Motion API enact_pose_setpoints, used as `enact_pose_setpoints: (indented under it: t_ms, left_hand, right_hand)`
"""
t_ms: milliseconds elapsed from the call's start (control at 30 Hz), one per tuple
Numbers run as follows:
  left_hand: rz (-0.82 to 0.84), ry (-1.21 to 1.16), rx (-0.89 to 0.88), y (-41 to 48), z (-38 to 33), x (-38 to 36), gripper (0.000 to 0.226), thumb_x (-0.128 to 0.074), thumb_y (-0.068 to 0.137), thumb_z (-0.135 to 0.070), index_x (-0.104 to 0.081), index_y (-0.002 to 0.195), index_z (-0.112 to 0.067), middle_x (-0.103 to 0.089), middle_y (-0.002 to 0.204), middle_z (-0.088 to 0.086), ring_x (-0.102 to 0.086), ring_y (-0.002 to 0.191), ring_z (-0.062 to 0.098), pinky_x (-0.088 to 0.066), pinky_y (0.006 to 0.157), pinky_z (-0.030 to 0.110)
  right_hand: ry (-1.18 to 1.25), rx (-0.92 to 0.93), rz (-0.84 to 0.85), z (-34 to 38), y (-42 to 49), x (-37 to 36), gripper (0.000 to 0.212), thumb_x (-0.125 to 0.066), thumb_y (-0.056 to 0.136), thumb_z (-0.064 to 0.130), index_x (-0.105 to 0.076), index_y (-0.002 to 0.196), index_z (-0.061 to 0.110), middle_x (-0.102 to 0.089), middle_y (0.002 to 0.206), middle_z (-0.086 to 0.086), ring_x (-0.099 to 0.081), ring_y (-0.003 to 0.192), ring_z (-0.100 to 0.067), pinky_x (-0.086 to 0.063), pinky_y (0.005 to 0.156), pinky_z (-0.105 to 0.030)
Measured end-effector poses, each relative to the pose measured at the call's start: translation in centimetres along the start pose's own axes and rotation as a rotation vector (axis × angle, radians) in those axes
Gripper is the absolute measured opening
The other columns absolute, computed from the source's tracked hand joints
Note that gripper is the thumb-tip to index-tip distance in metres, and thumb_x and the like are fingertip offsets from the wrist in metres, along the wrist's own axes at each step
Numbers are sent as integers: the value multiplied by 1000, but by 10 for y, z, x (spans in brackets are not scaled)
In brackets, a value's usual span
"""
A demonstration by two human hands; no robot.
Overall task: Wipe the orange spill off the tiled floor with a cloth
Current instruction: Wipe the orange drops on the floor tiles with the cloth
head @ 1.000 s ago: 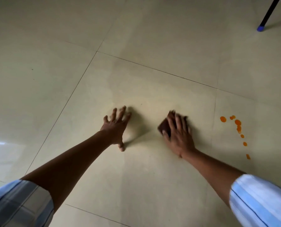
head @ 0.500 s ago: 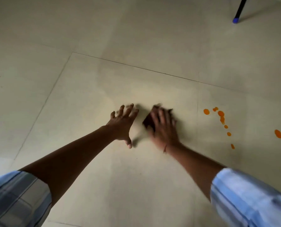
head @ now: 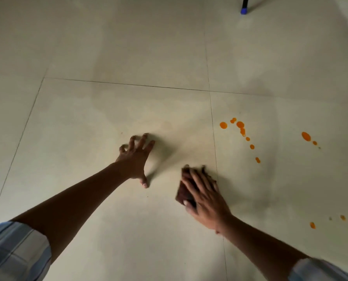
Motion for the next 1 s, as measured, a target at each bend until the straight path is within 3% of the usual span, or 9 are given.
enact_pose_setpoints:
  t_ms: [167,233,300,467,567,667,767,867,1000]
  left_hand:
    - [19,71,14,-1,-9,6,150,-88,44,-54,10,152,-19,19,159,10,6,146,40,-15,113,60]
    - [3,73,18,1,-7,3,149,-89,44,-54,8,152,-20,18,160,9,6,146,38,-14,114,60]
    - [-18,61,29,0,-4,0,147,-88,44,-56,5,152,-20,15,160,8,4,147,36,-15,115,58]
    - [-67,-35,68,-20,-1,-3,139,-86,49,-57,0,153,-21,9,161,5,-1,147,31,-20,115,53]
    - [-45,-55,81,-27,-5,-6,138,-85,50,-56,1,153,-22,10,161,3,0,147,30,-22,114,53]
    - [-40,-80,81,-27,0,-10,139,-86,48,-57,0,153,-23,10,161,3,3,147,29,-22,113,52]
    - [-55,-71,21,-22,-3,-9,141,-86,46,-57,-1,153,-24,12,161,4,5,147,30,-20,115,53]
    - [-49,-83,-82,-14,-28,-4,142,-86,45,-58,0,153,-25,15,161,5,7,148,31,-15,116,54]
    - [-43,-44,-199,-1,-75,-1,138,-85,48,-58,-1,153,-25,13,161,6,9,148,32,-7,118,51]
  right_hand:
    - [30,-448,-72,-56,73,11,69,-30,87,55,-28,147,21,-25,154,-12,-25,137,-36,-24,111,-49]
    - [30,-411,-77,-29,113,8,69,-35,87,55,-31,146,21,-28,153,-12,-26,136,-37,-22,109,-51]
    - [21,-217,-60,8,112,2,67,-39,88,53,-31,146,20,-28,153,-13,-25,138,-37,-21,111,-52]
    - [11,101,34,10,2,-10,67,-42,88,55,-28,147,27,-24,157,-7,-25,142,-30,-32,107,-48]
    - [-22,-99,2,-44,8,-1,69,-36,88,56,-26,149,25,-26,156,-10,-26,140,-34,-32,107,-50]
    - [16,-353,-54,-36,66,11,69,-29,86,54,-30,147,22,-29,153,-14,-29,136,-37,-26,110,-50]
    - [21,-166,-50,6,58,2,66,-37,87,50,-33,145,20,-30,153,-14,-29,137,-36,-24,110,-49]
    - [9,-35,-37,-15,-16,-6,66,-44,85,51,-37,144,22,-31,153,-11,-29,138,-32,-30,107,-46]
    - [10,-415,-60,-75,1,5,71,-37,83,52,-28,148,22,-29,153,-12,-29,138,-36,-30,109,-49]
Point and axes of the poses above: each hand's wrist, its own y-axis towards the middle knuckle, its own x-axis out of the back of the hand, z = x × y, the point moved 3 cm from there along y, towards the middle knuckle
